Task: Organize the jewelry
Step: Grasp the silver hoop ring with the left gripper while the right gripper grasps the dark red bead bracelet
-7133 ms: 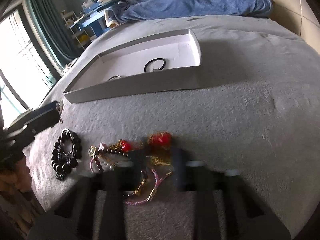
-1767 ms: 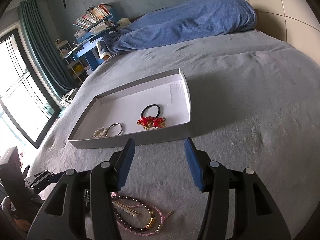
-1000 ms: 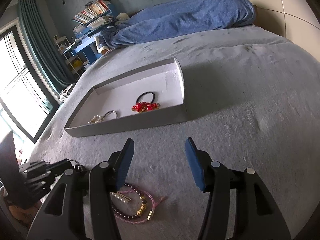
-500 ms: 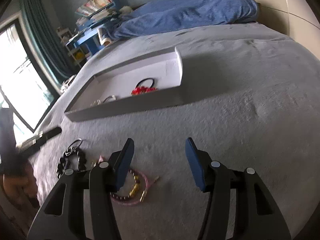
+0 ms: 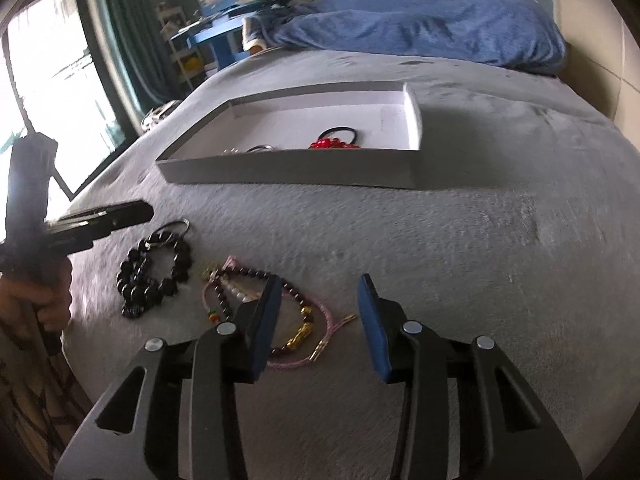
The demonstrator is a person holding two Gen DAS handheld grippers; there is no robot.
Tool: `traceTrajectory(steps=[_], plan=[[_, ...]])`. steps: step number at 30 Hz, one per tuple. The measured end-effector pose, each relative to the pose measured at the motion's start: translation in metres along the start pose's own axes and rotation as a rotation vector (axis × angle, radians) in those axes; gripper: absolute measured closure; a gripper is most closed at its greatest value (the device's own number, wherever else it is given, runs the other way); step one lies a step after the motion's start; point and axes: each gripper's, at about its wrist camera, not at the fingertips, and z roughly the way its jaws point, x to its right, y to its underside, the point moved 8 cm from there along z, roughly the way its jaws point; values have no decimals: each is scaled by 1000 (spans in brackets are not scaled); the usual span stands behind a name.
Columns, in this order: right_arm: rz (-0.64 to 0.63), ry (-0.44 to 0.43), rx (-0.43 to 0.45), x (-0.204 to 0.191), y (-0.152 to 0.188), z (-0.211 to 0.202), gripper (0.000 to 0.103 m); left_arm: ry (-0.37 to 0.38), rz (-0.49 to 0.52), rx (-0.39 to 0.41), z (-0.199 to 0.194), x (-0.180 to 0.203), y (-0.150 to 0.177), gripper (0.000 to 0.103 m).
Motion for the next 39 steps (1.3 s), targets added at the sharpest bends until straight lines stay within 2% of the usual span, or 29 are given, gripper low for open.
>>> traceTrajectory(steps=[1, 2, 8, 11, 13, 14, 20, 27, 29, 33, 39], plan=[[-11, 0, -2, -2, 1, -1, 63, 1, 11, 0, 0, 3, 0, 33], [-18, -3, -4, -3, 2, -1, 63, -1, 25, -4, 2, 7, 1, 31], [-15, 6, -8, 0, 6, -4, 63, -22, 61, -83, 23, 13, 10, 31], [-1, 11, -5, 4, 5, -4, 63, -27, 75, -100, 28, 15, 13, 41], [4, 12, -6, 4, 6, -4, 63, -20, 85, -100, 28, 17, 13, 55], [4, 12, -6, 4, 6, -3, 63, -14, 87, -101, 28, 18, 13, 55], [2, 7, -3, 3, 4, -3, 63, -35, 109, -58, 22, 20, 8, 55], [-4, -9, 2, 0, 4, -1, 63, -56, 39, 12, 7, 2, -7, 55], [-14, -19, 2, -4, 3, 0, 70, -62, 18, 18, 5, -4, -9, 55], [-37, -36, 2, -15, 1, 4, 74, -70, -3, 18, 3, -11, -10, 55], [-59, -15, -25, -20, -2, 20, 79, -66, 6, 13, 2, -11, -7, 55]])
